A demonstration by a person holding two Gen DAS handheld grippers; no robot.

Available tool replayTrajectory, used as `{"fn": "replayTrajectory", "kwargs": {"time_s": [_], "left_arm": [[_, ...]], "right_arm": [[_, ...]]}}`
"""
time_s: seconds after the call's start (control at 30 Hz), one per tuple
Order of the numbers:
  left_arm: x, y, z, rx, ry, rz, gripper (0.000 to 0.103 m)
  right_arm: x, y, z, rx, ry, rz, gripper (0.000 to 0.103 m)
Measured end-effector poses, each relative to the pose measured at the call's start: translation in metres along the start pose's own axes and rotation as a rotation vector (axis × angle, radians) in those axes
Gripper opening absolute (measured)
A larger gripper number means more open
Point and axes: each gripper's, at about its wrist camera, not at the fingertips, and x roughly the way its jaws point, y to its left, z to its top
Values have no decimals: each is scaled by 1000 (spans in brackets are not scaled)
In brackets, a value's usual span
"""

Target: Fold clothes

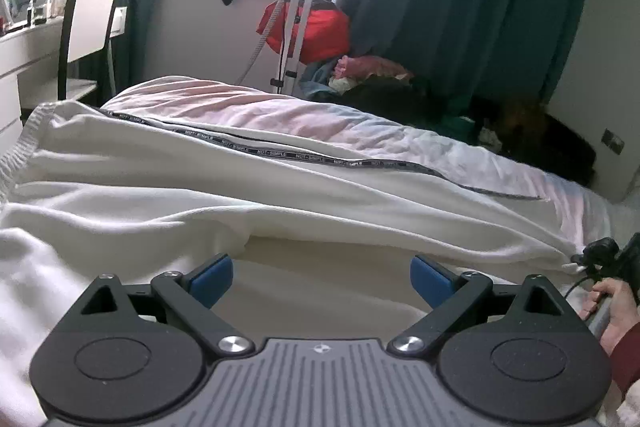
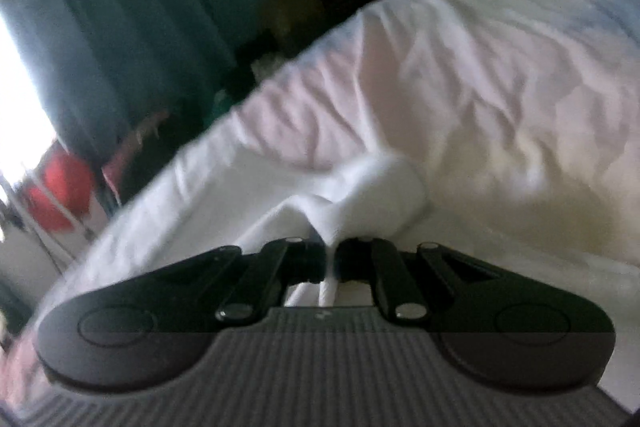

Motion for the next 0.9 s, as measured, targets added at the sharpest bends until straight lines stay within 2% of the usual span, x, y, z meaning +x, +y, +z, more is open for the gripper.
{"fn": "replayTrajectory", "kwargs": {"time_s": [0.2,0.23,0.27,0.3,0.33,0.37,0.43,0.6,0.77,0.9], "left_arm": [[0,-4,-1,41,-7,2,97],[-1,-5,-1,47,-9,4,97],[-2,-6,-2,52,-10,5,97],[-3,-7,-2,58,-12,6,97],[-5,-8,-3,63,-18,6,97],[-8,-9,-3,68,-28,5,97],[-14,-12,-4,85,-48,5,97],[-34,-16,-7,112,-90,-2,97],[-56,-23,-13,174,-125,-3,98],[-67,-22,-17,183,-121,23,99]], "right_arm": [[-21,15,-2,-135,55,-30,16],[-28,17,-2,-156,62,-33,30],[-34,18,-2,-177,70,-36,50],[-45,21,-3,-201,67,-24,59],[-58,27,-4,-237,52,1,72],[-72,33,-5,-277,34,28,76],[-102,45,-7,-347,-1,83,75],[-181,69,-21,-418,1,294,75],[-245,87,-42,-532,-32,397,75],[-267,92,-49,-562,-51,445,75]]}}
